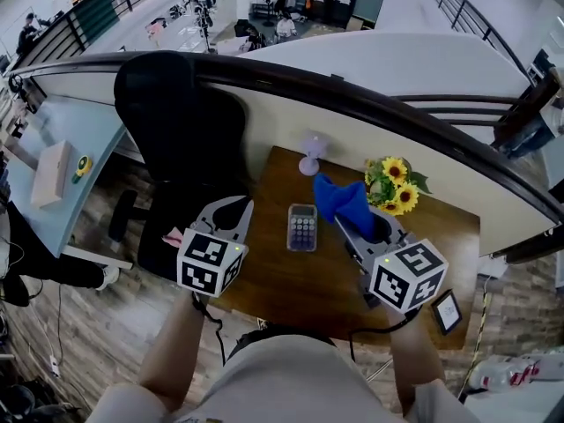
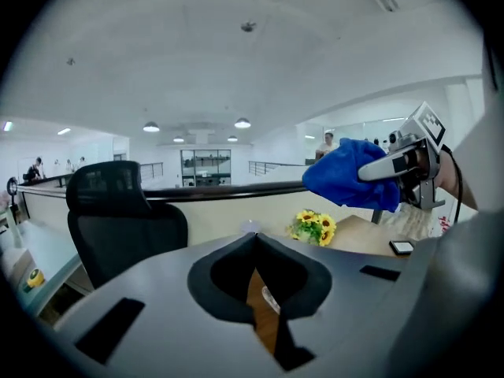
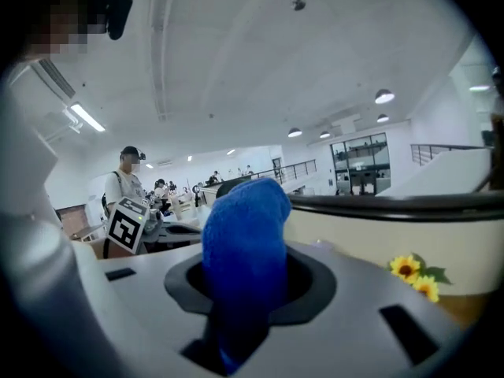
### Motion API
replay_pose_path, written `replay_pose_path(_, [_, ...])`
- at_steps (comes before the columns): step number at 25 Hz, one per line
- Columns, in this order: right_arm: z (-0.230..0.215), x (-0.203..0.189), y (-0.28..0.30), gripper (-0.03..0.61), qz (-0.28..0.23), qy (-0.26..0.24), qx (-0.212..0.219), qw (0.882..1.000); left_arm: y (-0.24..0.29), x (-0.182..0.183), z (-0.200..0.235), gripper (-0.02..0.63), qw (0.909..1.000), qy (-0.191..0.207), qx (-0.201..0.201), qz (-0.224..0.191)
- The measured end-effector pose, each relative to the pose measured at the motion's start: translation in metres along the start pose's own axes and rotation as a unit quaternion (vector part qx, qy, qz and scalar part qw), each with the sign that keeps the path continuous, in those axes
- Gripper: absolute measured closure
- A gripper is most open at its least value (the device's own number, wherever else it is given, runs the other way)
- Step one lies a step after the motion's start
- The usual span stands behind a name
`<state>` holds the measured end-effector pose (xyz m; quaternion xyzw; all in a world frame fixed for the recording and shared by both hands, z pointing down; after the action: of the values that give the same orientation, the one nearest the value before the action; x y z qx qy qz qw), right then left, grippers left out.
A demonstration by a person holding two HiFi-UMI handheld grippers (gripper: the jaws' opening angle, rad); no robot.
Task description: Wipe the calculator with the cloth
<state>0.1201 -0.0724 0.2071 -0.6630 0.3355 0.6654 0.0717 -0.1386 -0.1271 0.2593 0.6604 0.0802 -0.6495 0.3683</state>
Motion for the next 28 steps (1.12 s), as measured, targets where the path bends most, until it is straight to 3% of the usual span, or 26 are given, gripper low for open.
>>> replay_pose_path(8, [0.003, 0.047, -0.045, 0.449, -0.080, -0.033, -0.038, 0.995, -0.026, 0.065, -0.028, 0.611, 0.9954, 0.057, 0.011, -0.076])
replay_pose_path(16, [0.008, 0.056, -0.078, 0.448, -0.120, -0.055, -0.064, 0.989, -0.053, 0.089, -0.056, 0.611, 0.9872, 0.070, -0.011, -0.143])
replay_pose_path(22, [0.013, 0.045, -0.094, 0.449, -0.130, -0.049, -0.064, 0.988, -0.068, 0.088, -0.071, 0.611, 0.9861, 0.062, -0.019, -0.153])
replay_pose_path(28, [0.022, 0.020, -0.098, 0.451, -0.090, -0.041, -0.043, 0.994, -0.073, 0.074, -0.082, 0.611, 0.9891, 0.062, -0.024, -0.132])
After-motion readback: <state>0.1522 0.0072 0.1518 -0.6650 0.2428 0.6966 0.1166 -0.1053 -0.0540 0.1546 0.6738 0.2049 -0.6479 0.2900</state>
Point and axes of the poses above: the fingertips, and each gripper's own axes: y forward along the fingers, z to its left, x out of its top, the point moved 9 cm from there along -y, backward along the fingers, and after that the axes turned 6 degrees about -y, right-handed, at the moved point
